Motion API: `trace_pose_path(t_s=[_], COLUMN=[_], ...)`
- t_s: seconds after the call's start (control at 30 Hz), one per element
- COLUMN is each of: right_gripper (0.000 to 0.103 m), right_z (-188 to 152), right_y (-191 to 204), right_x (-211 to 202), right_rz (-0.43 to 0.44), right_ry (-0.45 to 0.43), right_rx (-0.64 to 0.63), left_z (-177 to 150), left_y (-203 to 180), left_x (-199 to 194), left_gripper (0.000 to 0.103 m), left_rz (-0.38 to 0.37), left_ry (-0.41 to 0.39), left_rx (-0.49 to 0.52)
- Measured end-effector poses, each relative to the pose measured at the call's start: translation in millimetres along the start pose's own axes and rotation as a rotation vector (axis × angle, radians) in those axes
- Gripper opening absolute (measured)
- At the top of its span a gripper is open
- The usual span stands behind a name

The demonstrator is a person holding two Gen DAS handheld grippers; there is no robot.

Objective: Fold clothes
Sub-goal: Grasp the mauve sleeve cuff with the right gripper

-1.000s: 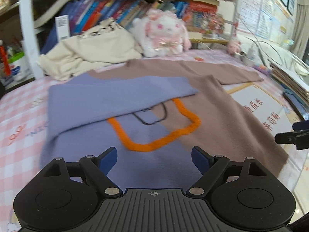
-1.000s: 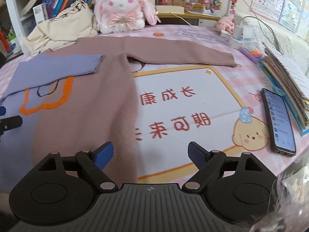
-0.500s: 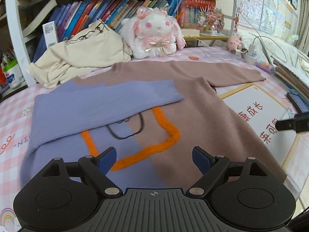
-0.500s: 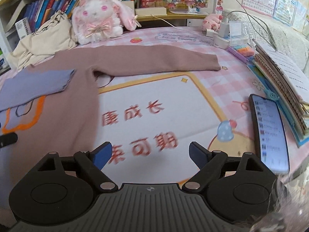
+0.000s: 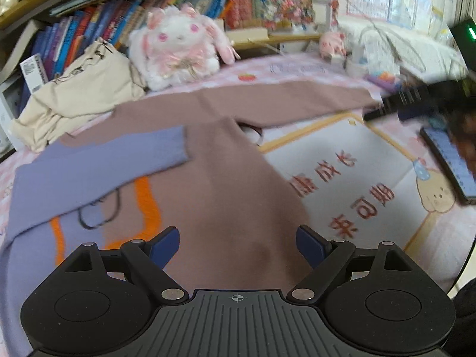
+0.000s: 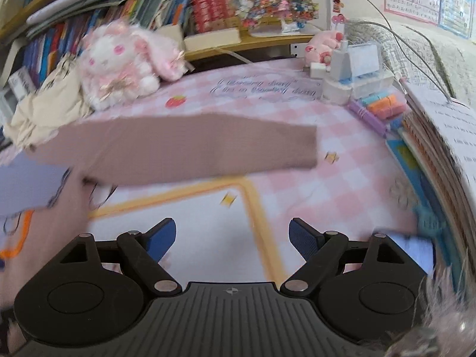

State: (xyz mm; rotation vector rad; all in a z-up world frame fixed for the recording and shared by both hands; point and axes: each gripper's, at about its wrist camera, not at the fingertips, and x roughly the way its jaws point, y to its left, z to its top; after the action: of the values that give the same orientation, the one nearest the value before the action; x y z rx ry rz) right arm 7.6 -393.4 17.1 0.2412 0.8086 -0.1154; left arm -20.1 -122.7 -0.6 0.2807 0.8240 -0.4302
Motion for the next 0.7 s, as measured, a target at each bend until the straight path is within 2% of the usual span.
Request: trace_pose_path(t_s=[0.1, 0.23, 0.37, 0.53, 0.7], right_gripper=[0.08, 0.068, 0.055, 0.053, 0.05], right_z=[22, 43, 52, 58, 61], right_y=[-22, -45, -54, -56, -51], right_x=[15, 36, 48, 61, 66], right_rz=[-0.016, -0.02, -0.017, -0.004, -0.006], right_ry=[-0.002, 0.049, 0.09, 0.121, 0.112], right_rx=[0.01, 0.028, 0.026, 0.032, 0.023], left_z=[1, -1, -5, -8, -10], left_y=[-21, -43, -44, -39, -37], left_x=[2, 5, 9, 11, 9], left_gripper=[0.088, 0.088, 0.087, 0.087, 0.076], left_rz=[0.009, 0.047, 0.078, 0.093, 0.068], left_ry=[0.024, 0.033, 0.058, 0.076, 0.081], left_rx=[0.028, 0.074, 0.002, -0.073, -0.117])
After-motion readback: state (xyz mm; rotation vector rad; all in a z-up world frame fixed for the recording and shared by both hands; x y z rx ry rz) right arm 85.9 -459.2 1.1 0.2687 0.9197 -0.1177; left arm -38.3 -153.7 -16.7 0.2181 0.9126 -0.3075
